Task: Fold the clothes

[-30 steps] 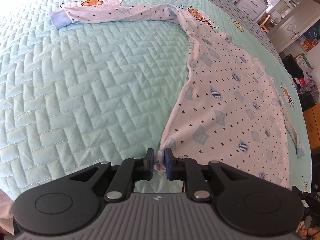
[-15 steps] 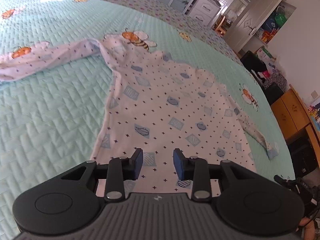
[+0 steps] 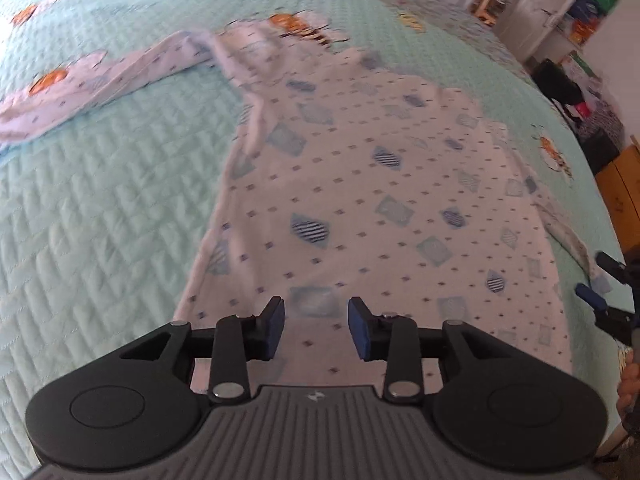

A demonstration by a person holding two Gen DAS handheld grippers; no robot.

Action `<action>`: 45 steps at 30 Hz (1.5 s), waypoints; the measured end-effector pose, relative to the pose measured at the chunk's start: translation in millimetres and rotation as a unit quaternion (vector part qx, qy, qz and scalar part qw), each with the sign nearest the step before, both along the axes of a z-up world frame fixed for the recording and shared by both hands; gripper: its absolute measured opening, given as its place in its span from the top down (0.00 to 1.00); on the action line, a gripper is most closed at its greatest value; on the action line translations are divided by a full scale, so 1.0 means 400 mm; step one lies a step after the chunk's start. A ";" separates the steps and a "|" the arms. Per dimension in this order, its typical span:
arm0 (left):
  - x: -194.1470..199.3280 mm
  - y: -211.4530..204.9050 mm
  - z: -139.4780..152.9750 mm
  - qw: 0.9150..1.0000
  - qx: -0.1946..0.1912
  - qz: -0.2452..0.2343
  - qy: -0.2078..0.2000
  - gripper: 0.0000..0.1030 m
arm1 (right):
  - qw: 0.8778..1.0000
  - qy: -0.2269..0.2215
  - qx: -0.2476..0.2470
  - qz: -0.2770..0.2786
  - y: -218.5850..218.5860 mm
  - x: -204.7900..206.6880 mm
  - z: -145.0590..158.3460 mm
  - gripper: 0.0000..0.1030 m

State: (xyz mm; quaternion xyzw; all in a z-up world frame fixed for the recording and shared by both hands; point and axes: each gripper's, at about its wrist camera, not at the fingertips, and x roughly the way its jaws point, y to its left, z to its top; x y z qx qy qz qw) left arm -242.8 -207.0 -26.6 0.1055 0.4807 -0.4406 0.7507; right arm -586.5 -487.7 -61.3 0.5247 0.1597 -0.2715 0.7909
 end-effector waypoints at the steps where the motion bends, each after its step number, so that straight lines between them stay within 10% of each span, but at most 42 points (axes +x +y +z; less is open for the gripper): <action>1: -0.021 -0.028 0.018 1.000 -0.006 -0.025 -0.018 0.61 | 0.999 0.022 -0.026 0.013 -0.006 0.023 0.014 0.36; 5: -0.064 -0.153 0.013 0.993 0.011 -0.084 -0.076 0.59 | 0.988 0.092 -0.117 0.044 -0.039 0.086 0.059 0.36; 14: -0.056 -0.285 -0.080 0.990 0.077 -0.060 -0.103 0.49 | 0.943 0.196 -0.242 0.113 -0.118 0.188 0.074 0.30; 26: -0.059 -0.288 -0.085 0.990 0.077 -0.057 -0.105 0.47 | 0.909 0.252 -0.269 0.194 -0.168 0.280 0.009 0.29; 33: -0.059 -0.287 -0.088 0.990 0.076 -0.058 -0.107 0.46 | 0.891 0.269 -0.300 0.207 -0.145 0.282 0.024 0.75; 37: -0.060 -0.288 -0.090 0.989 0.076 -0.059 -0.110 0.46 | 0.878 0.276 -0.334 0.202 -0.111 0.283 0.018 0.80; 45: -0.062 -0.289 -0.091 0.989 0.076 -0.058 -0.113 0.45 | 0.813 0.330 -0.442 0.187 -0.046 0.295 0.018 0.82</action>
